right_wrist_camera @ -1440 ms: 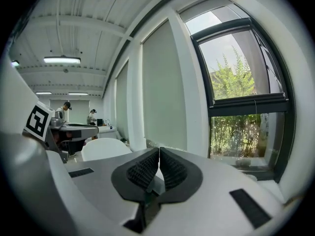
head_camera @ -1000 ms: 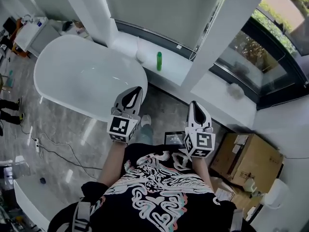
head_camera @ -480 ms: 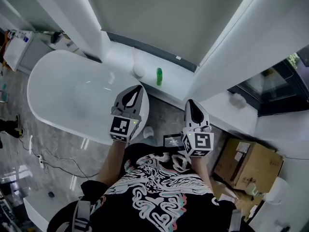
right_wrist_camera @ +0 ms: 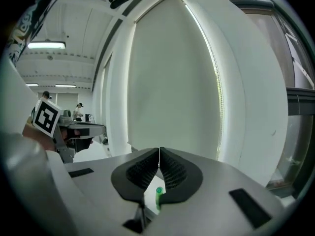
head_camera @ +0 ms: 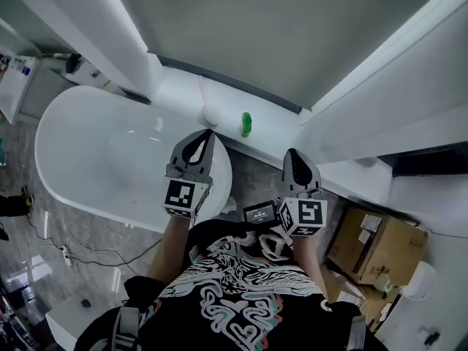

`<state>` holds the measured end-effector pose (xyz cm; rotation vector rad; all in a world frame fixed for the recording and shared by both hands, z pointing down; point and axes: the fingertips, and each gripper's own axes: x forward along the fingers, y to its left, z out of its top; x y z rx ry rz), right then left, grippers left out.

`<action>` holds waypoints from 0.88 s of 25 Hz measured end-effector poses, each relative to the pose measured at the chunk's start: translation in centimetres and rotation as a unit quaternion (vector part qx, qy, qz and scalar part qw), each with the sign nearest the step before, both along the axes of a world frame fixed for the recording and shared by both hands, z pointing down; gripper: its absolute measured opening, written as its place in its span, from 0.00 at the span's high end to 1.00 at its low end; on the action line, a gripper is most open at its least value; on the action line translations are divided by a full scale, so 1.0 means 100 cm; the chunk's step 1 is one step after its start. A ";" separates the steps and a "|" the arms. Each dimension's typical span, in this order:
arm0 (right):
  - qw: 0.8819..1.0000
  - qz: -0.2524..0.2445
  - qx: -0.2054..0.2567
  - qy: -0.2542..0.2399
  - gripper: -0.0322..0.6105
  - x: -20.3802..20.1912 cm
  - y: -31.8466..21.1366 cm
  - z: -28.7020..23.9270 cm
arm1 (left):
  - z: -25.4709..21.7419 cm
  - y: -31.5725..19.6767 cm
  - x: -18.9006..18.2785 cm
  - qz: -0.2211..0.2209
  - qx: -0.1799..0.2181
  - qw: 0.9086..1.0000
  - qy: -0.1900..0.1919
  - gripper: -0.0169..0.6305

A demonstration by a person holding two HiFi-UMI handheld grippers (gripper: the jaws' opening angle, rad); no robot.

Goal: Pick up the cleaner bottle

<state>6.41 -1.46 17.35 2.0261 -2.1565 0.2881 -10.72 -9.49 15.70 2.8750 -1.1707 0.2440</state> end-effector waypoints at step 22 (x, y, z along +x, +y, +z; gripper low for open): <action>0.999 -0.036 0.003 0.012 0.91 -0.004 -0.028 0.017 | 0.026 -0.045 0.007 -0.020 -0.012 1.000 0.008 0.95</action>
